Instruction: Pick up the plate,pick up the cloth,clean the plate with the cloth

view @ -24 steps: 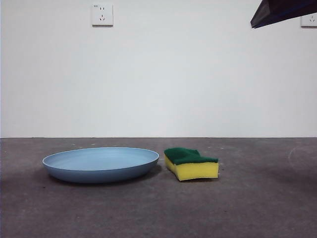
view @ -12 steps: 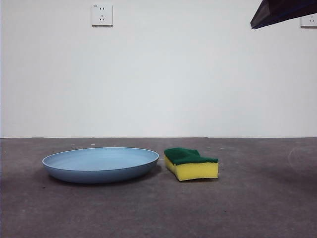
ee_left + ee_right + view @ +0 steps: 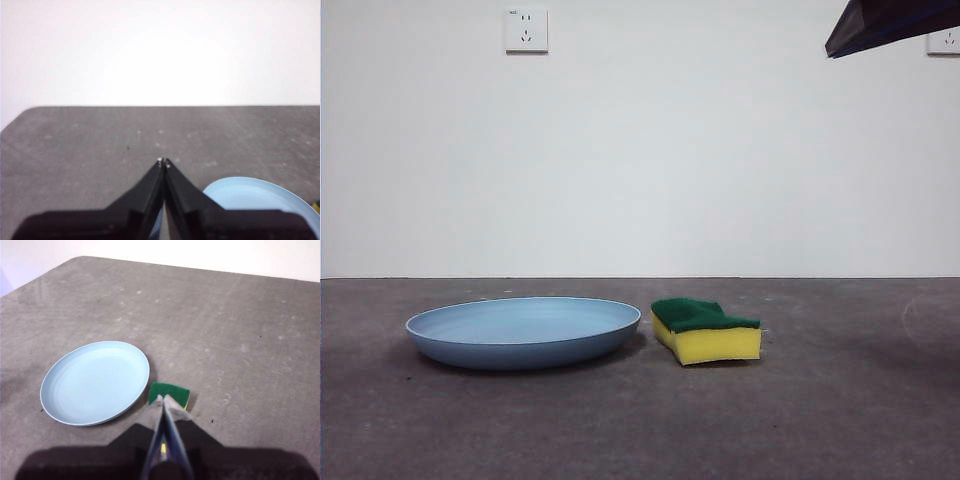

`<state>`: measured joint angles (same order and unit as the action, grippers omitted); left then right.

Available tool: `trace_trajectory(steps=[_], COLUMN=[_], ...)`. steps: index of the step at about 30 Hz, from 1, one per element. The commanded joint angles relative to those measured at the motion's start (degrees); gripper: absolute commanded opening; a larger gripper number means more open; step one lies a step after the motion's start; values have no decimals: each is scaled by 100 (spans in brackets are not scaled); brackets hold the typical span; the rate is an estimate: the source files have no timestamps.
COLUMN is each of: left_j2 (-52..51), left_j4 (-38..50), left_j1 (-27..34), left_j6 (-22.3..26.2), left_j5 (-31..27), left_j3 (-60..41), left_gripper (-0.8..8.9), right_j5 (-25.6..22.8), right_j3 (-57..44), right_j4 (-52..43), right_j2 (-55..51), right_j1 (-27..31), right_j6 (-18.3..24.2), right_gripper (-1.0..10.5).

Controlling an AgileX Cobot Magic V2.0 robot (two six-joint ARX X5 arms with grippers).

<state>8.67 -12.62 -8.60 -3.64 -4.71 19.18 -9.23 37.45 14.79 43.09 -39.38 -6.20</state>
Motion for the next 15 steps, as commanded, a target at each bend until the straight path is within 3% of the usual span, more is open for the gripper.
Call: trace_trajectory(steps=[1,7,15], left_j2=[-151,-339,-516], left_j4=[616,1615,1209], left_j1=[166,358,490], left_j6=[140,142,83], left_j5=[315,835,802], left_j3=[-546,-1528,-1897], left_gripper=[-3,-3,-3], right_j5=[-11,-13,-11], right_j3=[-22,-22,-22], right_j4=[-33,-33,-31], right_j2=[-2,-2,-2], right_j1=[-2,-2,-2], right_j6=[-37,-37,-37], right_gripper=[2,2,2])
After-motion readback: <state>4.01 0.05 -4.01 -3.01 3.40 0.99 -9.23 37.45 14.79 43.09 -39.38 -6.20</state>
